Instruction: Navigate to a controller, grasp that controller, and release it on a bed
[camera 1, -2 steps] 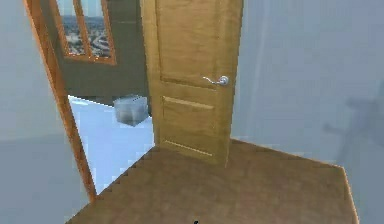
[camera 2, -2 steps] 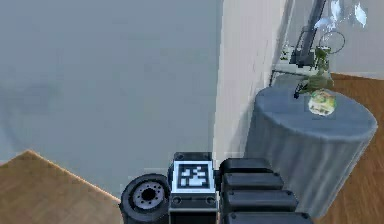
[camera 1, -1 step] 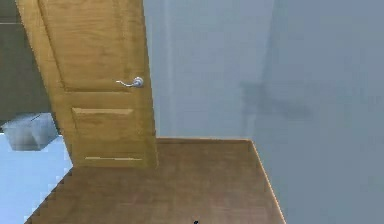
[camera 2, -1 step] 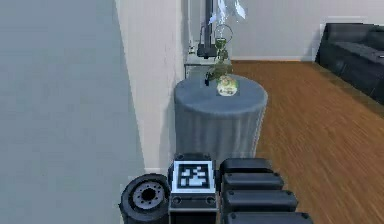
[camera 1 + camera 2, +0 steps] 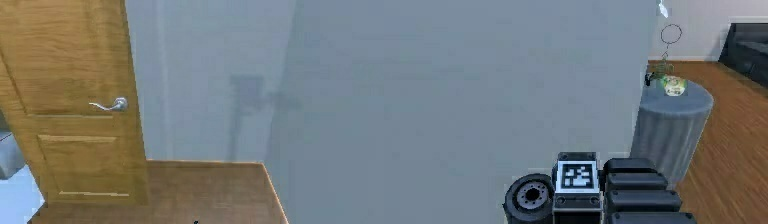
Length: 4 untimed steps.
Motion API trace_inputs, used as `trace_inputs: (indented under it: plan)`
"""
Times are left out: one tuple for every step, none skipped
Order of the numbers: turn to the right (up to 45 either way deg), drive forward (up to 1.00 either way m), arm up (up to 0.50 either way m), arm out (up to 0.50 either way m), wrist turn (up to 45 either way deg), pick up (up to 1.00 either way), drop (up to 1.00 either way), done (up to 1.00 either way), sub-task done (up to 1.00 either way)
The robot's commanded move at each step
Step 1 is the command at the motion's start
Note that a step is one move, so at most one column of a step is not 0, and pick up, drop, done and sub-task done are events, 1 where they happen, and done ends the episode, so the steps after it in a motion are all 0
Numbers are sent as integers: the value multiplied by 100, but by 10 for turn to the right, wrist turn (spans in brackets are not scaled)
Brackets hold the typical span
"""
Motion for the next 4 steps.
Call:
trace_inputs:
  plan:
    - [-450,0,0,0,0,0,0,0,0]
    - [-90,0,0,0,0,0,0,0,0]
    - [0,80,0,0,0,0,0,0,0]
    - [60,0,0,0,0,0,0,0,0]
